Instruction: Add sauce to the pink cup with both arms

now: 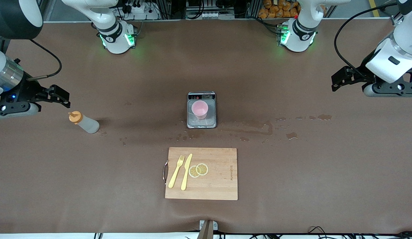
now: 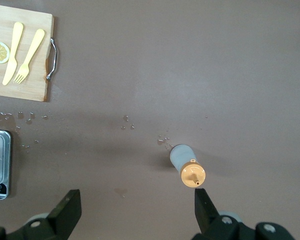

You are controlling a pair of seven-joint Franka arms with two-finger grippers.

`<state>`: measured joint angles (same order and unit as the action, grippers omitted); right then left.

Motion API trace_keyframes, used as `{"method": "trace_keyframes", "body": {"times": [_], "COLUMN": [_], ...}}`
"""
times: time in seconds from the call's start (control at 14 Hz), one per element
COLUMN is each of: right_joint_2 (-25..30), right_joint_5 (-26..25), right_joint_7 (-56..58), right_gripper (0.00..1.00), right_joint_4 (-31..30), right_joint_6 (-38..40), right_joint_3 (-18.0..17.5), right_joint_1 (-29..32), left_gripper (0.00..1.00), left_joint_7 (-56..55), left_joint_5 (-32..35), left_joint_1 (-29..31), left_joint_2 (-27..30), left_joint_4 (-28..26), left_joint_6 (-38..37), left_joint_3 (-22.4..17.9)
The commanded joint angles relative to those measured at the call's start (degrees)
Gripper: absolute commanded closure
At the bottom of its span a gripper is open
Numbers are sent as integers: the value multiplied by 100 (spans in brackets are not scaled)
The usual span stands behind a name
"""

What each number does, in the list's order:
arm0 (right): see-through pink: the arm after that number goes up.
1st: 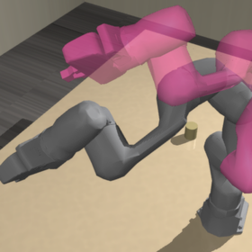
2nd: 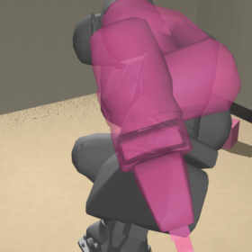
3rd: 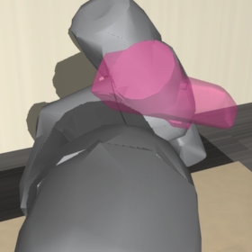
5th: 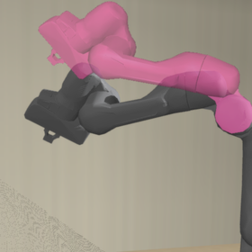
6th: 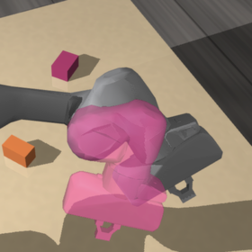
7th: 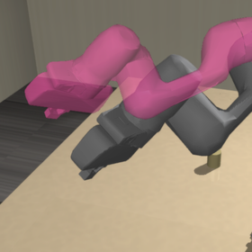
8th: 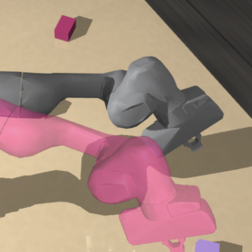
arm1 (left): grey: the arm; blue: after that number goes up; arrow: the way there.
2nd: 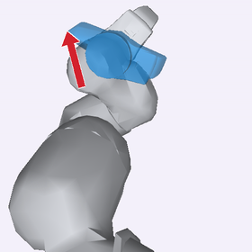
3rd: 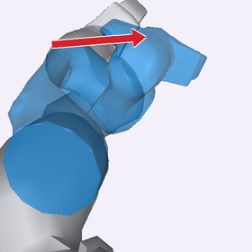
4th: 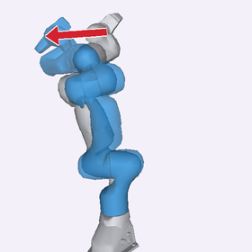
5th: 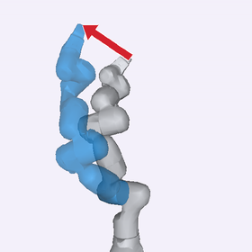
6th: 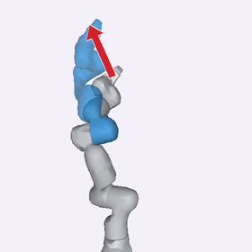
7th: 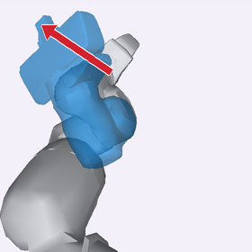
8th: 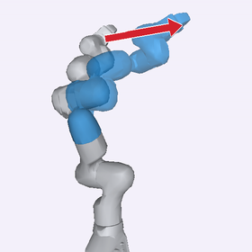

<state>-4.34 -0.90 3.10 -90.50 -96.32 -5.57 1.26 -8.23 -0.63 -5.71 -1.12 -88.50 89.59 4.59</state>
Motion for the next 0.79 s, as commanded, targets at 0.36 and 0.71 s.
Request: {"method": "trace_keyframes", "body": {"times": [0.36, 0.71], "right_joint_2": [-102, -102], "right_joint_5": [-103, -121], "right_joint_7": [24, 15], "right_gripper": [0, 0], "right_joint_4": [402, 393], "right_joint_6": [113, 122], "right_joint_3": [-15, -15], "right_joint_1": [67, 67], "left_gripper": [0, 0], "left_joint_7": [32, 32], "left_joint_5": [37, 19], "left_joint_1": [35, 35], "left_joint_2": [42, 42], "left_joint_4": [25, 25], "left_joint_6": [-3, -3], "left_joint_3": [24, -2]}}
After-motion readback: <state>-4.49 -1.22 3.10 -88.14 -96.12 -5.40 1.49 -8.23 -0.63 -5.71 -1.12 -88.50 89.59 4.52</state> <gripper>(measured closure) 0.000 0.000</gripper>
